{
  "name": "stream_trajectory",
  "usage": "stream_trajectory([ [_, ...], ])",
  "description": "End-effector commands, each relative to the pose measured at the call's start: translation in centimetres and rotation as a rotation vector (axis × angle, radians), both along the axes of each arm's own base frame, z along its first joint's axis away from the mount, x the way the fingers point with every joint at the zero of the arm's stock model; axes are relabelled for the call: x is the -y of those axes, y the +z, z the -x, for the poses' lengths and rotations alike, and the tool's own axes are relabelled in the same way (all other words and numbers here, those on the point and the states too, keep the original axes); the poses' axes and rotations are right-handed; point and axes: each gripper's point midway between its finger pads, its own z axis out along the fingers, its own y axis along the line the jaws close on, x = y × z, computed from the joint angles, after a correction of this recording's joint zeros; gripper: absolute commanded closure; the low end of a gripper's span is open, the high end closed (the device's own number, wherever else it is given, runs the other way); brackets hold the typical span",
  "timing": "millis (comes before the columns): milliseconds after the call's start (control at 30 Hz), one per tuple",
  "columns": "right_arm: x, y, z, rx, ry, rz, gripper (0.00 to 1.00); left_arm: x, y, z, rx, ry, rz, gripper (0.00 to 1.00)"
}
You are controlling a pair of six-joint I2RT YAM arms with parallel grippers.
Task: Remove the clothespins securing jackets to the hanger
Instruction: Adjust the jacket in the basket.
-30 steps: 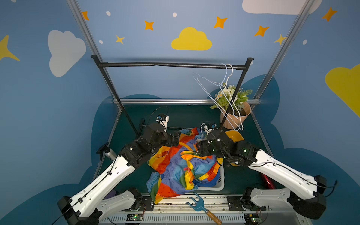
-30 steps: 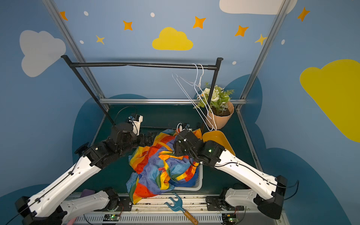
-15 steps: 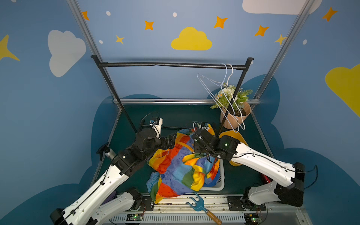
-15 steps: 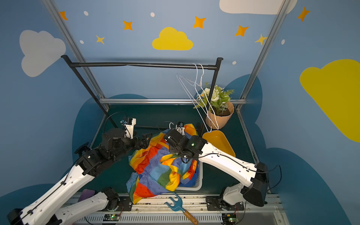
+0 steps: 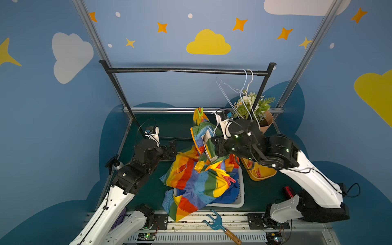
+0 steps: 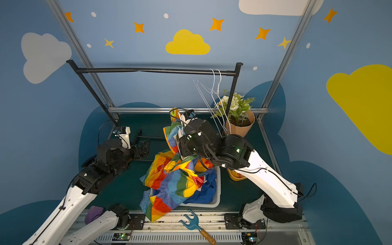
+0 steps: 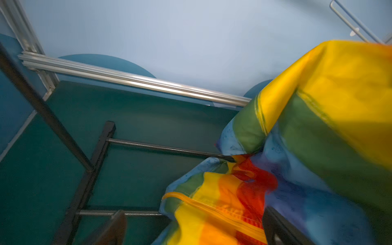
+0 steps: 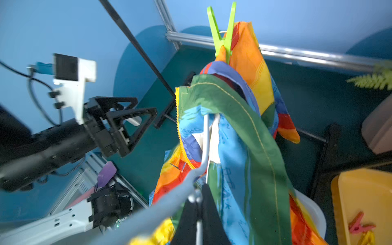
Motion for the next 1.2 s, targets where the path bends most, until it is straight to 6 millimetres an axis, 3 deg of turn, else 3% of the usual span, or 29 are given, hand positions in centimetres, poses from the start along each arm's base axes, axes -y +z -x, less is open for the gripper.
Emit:
stream_trajectory([
  [0, 2.2, 0.7, 1.4, 0.053, 0.095, 0.165, 1.0, -1.7, 2.1, 0.7, 0.064, 0.058, 0.009, 0.0],
  [200, 3.2, 3.0, 2.3, 0.18, 0.229, 0.25, 1.0, -1.8, 1.7, -0.1, 0.033, 0.067, 0.022, 0.0],
  [300, 3.9, 5.9, 1.9, 0.284, 0.235, 0.202, 1.0, -1.5, 2.1, -0.5, 0.041, 0.055, 0.046, 0.0],
  [467, 4.3, 11.6, 1.9, 0.46, 0.277, 0.046, 1.0, 1.2, 2.6, -0.6, 0.074, -0.092, 0.099, 0.0],
  [633, 2.6, 13.1, 2.2, 0.53, 0.374, -0.005, 1.0, 3.8, 3.2, 0.8, 0.117, -0.27, 0.125, 0.0],
  [800, 2.8, 15.3, 2.1, 0.579, 0.405, -0.089, 1.0, 7.6, 3.0, 4.5, 0.077, -0.535, 0.174, 0.07],
  [967, 1.5, 13.9, 0.6, 0.525, 0.414, -0.078, 1.0, 12.5, 1.3, 9.7, 0.06, -0.757, 0.127, 0.1],
  [1167, 0.9, 13.7, -0.8, 0.511, 0.397, -0.09, 1.0, 17.9, -1.3, 15.6, 0.078, -0.948, -0.001, 0.08],
])
